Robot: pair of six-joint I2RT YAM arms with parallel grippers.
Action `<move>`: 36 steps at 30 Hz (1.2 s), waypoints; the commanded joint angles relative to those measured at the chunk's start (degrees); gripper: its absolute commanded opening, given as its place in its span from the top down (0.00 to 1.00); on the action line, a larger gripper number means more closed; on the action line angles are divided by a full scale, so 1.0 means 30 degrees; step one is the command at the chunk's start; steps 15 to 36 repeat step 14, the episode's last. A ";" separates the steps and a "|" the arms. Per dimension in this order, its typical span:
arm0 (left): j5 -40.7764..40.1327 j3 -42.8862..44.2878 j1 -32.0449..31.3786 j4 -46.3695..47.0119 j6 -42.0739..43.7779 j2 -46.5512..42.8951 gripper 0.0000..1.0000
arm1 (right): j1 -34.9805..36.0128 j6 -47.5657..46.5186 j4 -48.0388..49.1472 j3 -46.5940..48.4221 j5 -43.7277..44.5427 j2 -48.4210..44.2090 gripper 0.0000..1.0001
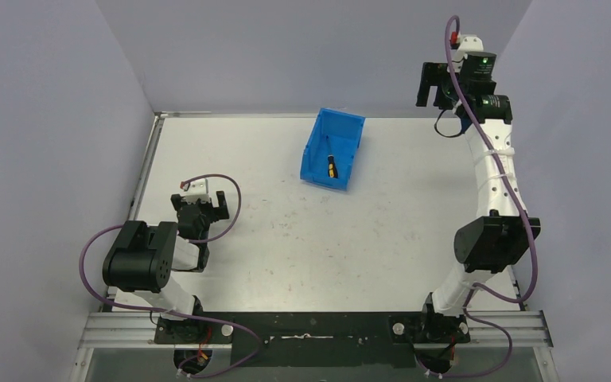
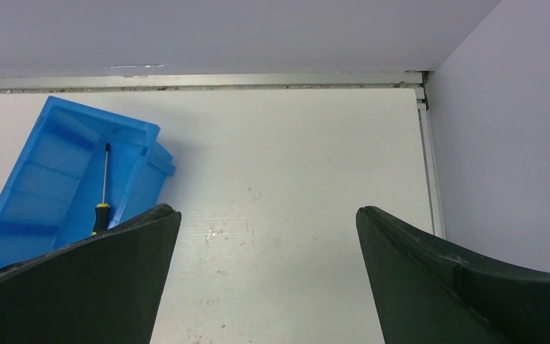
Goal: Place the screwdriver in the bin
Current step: Reset both arms
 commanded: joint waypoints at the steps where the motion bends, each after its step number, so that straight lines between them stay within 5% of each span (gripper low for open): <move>1: 0.0083 0.0313 -0.0032 0.1037 0.0108 -0.0093 0.03 | 0.0192 0.0301 0.0491 -0.0394 0.0086 -0.0216 0.00; 36: 0.0083 0.0310 -0.0017 0.1037 0.0132 -0.0094 0.03 | 0.0425 0.0338 0.0592 -0.0281 0.0670 -0.0050 0.00</move>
